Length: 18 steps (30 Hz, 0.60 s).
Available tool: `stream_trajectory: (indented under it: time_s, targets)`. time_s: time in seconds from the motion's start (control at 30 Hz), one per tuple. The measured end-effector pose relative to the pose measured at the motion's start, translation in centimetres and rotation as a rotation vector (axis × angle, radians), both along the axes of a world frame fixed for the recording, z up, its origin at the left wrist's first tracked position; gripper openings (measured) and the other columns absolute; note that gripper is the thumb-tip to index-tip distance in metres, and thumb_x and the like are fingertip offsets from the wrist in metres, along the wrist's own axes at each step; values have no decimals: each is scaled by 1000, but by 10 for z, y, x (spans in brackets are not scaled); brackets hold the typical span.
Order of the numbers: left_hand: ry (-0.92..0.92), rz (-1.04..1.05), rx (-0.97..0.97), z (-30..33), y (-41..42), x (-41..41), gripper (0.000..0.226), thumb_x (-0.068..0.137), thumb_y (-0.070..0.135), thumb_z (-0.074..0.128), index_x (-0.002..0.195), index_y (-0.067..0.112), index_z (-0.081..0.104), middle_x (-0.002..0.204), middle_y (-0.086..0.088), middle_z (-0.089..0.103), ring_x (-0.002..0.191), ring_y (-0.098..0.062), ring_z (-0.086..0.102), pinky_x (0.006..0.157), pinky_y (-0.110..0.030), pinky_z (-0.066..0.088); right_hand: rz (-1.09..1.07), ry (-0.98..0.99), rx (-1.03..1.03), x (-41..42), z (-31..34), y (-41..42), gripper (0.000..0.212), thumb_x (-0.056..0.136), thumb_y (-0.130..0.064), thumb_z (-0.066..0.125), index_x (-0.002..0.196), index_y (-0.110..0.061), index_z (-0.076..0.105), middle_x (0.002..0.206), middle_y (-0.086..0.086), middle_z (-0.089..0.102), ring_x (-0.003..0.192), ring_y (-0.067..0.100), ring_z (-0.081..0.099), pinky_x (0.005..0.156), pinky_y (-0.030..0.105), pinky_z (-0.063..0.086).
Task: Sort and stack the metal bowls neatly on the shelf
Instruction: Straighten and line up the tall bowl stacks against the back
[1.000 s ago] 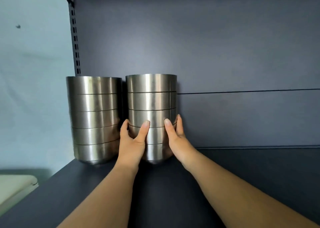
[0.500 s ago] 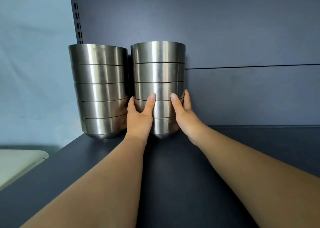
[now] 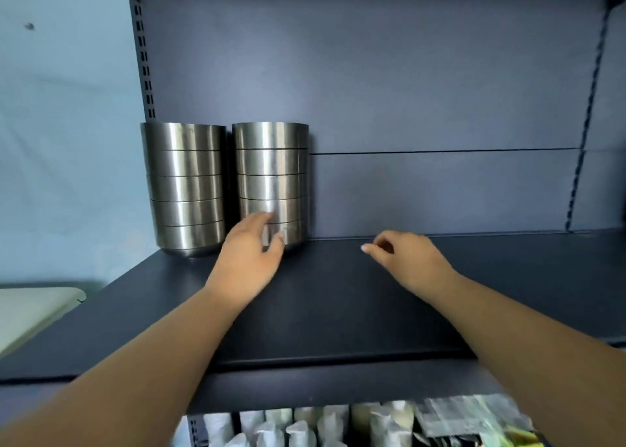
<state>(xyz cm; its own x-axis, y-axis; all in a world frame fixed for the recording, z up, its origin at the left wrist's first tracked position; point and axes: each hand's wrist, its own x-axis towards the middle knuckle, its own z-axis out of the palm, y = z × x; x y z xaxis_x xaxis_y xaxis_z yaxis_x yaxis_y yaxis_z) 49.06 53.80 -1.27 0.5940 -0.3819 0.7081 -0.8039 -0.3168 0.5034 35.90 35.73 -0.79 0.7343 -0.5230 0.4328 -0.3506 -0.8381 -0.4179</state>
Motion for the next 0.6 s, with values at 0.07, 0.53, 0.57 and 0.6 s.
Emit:
stream_trajectory:
  time_s: [0.07, 0.53, 0.57, 0.6]
  targets:
    - [-247, -33, 234, 6, -1, -33, 44, 93, 26, 48, 133, 9, 47, 135, -8, 52, 127, -23, 42, 103, -23, 25, -17, 74, -175, -38, 6, -2, 32, 91, -44, 45, 107, -19, 57, 106, 4, 63, 97, 23, 56, 76, 30, 41]
    - [-636, -370, 356, 39, -165, -327, 33, 91, 45, 42, 106, 20, 60, 110, 5, 63, 110, -14, 49, 82, -25, 33, -413, 141, -505, -416, 40, -90, 41, 91, -48, 40, 60, -21, 39, 91, 13, 65, 94, 29, 57, 71, 33, 41]
    - [-617, -400, 353, 35, -177, -349, 33, 91, 45, 43, 104, 20, 60, 109, 4, 64, 109, -14, 50, 84, -26, 35, -440, 146, -499, -440, 38, -97, 41, 91, -48, 40, 59, -22, 37, 90, 13, 65, 93, 30, 57, 71, 34, 41]
    - [-602, -430, 357, 29, -189, -368, 32, 91, 44, 43, 102, 19, 61, 108, 3, 64, 108, -15, 50, 86, -26, 36, -460, 138, -487, -461, 35, -103, 41, 91, -47, 40, 60, -21, 38, 88, 12, 65, 92, 30, 56, 69, 33, 39]
